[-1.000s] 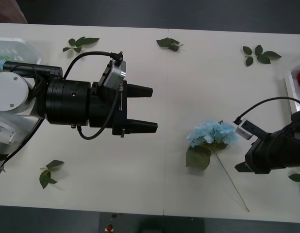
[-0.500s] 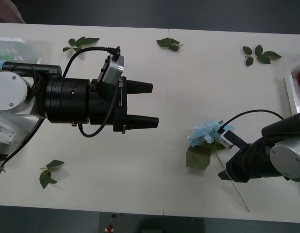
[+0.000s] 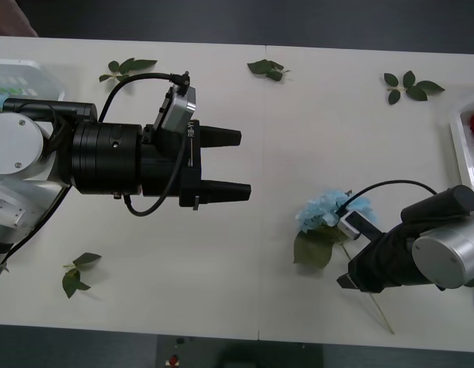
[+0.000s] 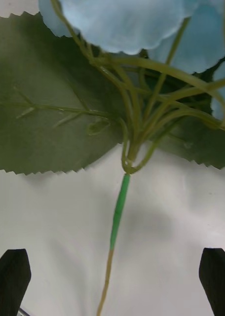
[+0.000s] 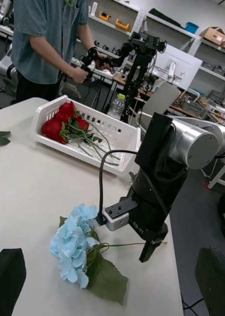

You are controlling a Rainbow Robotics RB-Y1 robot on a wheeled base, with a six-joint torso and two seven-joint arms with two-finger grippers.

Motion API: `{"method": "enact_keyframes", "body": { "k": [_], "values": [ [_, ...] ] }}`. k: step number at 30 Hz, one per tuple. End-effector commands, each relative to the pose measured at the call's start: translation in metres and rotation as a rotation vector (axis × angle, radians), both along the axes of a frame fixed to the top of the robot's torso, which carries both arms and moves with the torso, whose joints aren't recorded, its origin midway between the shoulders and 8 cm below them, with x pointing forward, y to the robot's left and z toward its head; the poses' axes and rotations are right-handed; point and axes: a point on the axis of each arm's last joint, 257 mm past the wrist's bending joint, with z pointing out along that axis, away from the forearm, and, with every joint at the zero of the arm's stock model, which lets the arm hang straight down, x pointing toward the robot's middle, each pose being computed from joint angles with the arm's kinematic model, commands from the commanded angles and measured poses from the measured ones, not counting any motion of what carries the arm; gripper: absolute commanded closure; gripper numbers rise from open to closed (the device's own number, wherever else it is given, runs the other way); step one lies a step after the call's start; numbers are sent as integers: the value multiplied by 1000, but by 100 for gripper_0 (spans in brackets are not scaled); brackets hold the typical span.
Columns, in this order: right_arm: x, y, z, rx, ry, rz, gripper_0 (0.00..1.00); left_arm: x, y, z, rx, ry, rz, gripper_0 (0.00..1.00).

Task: Put the red flowers into the right box and the blue flowers into the left box

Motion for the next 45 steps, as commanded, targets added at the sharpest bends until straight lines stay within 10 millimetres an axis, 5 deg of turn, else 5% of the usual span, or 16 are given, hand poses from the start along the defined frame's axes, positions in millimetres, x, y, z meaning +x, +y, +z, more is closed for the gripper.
{"method": "enact_keyframes", "body": {
  "k": [1, 15, 17, 19, 22, 36, 45],
  "values": [
    [7, 3, 4, 20, -14, -40, 0, -6, 1, 9, 0, -61, -17, 0],
    [9, -2, -7, 14, -10, -59, 0, -6, 1, 9, 0, -61, -17, 0],
    [10, -2, -7, 14, -11, -59, 30, -6, 1, 9, 0, -61, -17, 0],
    [10, -3, -7, 9, -13, -60, 78, -6, 1, 9, 0, -61, -17, 0],
    [11, -3, -7, 6, -15, -59, 99, -6, 1, 9, 0, -61, -17, 0],
    [10, -2, -7, 16, -10, -68, 100, -6, 1, 9, 0, -61, -17, 0],
    [23, -10, 14, 53, -48, -87, 100, -6, 1, 9, 0, -61, -17, 0]
  ]
}}
